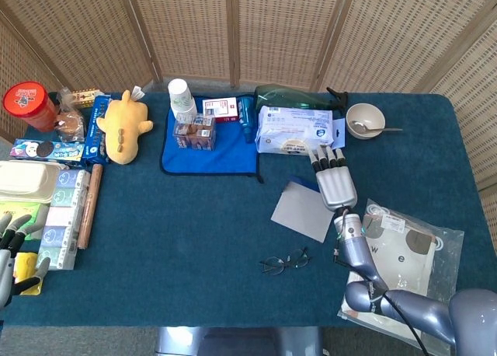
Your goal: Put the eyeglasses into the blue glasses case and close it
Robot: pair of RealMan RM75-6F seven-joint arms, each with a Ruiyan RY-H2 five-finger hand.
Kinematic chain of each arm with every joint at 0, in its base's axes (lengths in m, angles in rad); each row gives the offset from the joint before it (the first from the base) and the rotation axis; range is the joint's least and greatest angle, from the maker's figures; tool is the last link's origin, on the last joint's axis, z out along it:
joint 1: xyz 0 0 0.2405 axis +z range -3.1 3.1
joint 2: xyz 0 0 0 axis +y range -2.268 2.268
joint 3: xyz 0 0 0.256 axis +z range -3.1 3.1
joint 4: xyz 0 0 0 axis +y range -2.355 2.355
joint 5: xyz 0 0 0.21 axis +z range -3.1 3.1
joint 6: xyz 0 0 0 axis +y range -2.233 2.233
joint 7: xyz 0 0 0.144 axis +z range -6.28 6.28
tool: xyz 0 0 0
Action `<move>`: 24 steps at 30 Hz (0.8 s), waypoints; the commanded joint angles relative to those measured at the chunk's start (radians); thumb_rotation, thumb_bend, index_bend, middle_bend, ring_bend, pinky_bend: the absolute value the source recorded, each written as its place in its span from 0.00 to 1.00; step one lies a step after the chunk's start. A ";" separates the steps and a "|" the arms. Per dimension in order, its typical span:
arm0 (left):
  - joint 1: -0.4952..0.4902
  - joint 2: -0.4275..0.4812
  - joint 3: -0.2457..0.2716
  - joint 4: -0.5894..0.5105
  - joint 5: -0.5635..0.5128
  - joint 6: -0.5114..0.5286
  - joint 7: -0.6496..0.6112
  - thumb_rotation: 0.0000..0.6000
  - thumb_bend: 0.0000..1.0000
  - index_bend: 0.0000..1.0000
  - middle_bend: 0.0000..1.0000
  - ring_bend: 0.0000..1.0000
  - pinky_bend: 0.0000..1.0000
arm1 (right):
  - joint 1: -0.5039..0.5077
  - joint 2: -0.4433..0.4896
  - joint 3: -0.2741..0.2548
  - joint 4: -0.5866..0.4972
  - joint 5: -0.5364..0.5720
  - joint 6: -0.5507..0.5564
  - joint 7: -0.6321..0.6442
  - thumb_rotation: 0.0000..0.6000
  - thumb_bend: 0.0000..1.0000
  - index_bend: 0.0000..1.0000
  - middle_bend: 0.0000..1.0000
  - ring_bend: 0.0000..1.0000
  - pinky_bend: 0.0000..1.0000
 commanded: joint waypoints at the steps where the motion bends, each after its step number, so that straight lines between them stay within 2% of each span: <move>1: 0.001 -0.001 0.001 0.002 0.001 0.001 -0.002 1.00 0.29 0.23 0.16 0.01 0.00 | -0.003 0.012 0.004 -0.023 0.000 0.004 -0.004 1.00 0.14 0.00 0.00 0.00 0.12; 7: 0.000 -0.002 0.001 0.006 0.006 -0.001 -0.009 1.00 0.30 0.23 0.16 0.01 0.00 | -0.037 0.081 -0.001 -0.185 0.003 0.033 -0.009 1.00 0.15 0.00 0.00 0.00 0.12; 11: -0.002 -0.001 -0.002 0.009 0.005 -0.003 -0.011 1.00 0.30 0.23 0.16 0.01 0.00 | -0.070 0.149 -0.029 -0.344 -0.026 0.055 0.002 1.00 0.15 0.00 0.02 0.00 0.12; 15: -0.007 0.000 -0.004 0.008 0.004 -0.011 -0.013 1.00 0.30 0.23 0.16 0.01 0.00 | -0.083 0.239 -0.075 -0.501 -0.053 0.010 0.015 1.00 0.16 0.00 0.05 0.00 0.12; 19: -0.009 0.005 -0.009 0.004 0.000 -0.011 -0.011 1.00 0.30 0.23 0.16 0.01 0.00 | -0.084 0.295 -0.102 -0.601 -0.073 -0.044 0.057 1.00 0.19 0.06 0.08 0.00 0.12; 24: -0.012 0.011 -0.014 -0.002 -0.001 -0.011 -0.015 1.00 0.30 0.23 0.16 0.01 0.00 | -0.083 0.311 -0.141 -0.654 -0.099 -0.064 0.049 1.00 0.23 0.16 0.11 0.01 0.12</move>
